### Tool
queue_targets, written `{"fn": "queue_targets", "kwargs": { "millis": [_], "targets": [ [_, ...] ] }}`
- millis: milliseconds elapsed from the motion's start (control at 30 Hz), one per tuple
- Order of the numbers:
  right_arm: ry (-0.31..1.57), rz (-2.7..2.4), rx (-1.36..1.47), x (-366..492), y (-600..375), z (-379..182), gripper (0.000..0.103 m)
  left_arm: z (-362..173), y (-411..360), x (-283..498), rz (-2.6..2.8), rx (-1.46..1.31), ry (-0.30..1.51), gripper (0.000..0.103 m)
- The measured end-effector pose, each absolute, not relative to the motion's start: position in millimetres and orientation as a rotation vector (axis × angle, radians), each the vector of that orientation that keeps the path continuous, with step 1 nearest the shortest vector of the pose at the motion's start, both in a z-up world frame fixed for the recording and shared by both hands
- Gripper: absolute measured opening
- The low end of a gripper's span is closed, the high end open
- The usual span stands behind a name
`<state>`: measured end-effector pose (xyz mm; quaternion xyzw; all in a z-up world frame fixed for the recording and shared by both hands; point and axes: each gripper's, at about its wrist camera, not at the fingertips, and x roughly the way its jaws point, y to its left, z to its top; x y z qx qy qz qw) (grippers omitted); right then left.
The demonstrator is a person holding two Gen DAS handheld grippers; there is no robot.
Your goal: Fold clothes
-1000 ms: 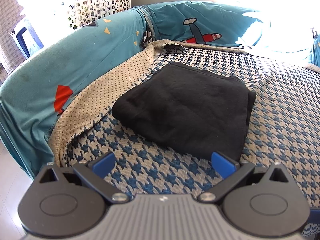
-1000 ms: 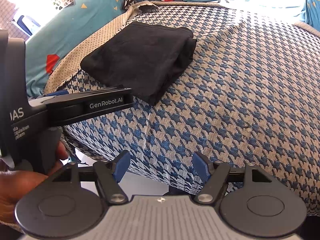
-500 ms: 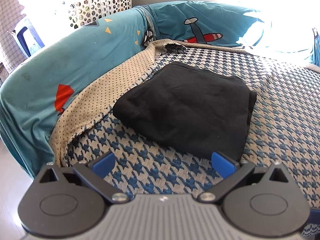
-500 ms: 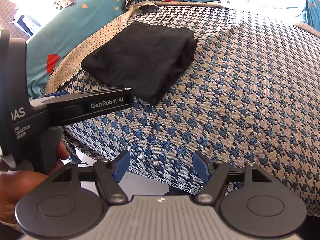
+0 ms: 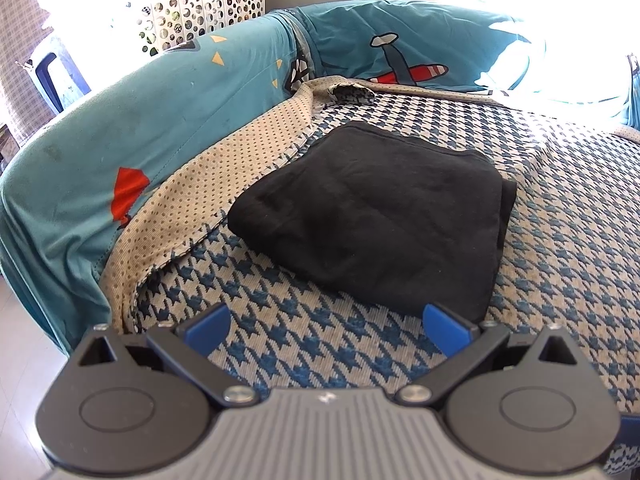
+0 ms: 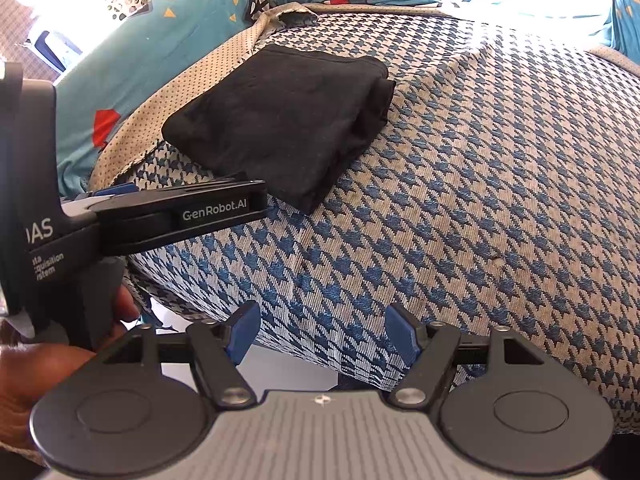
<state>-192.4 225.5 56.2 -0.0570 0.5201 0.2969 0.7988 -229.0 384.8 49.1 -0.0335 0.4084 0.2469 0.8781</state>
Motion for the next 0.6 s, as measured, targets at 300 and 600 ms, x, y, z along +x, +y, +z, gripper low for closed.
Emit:
{"fn": "queue_targets", "kwargs": {
  "millis": [300, 600],
  "targets": [
    [1.109, 0.636, -0.124, -191.8, 224.1, 57.5, 0.068, 49.5, 388.7, -229.5, 0.551, -0.081, 0.855, 0.103],
    [1.097, 0.635, -0.126, -192.7, 222.3, 59.1, 0.068, 48.8, 392.1, -229.0, 0.581, -0.103, 0.861, 0.103]
  ]
}}
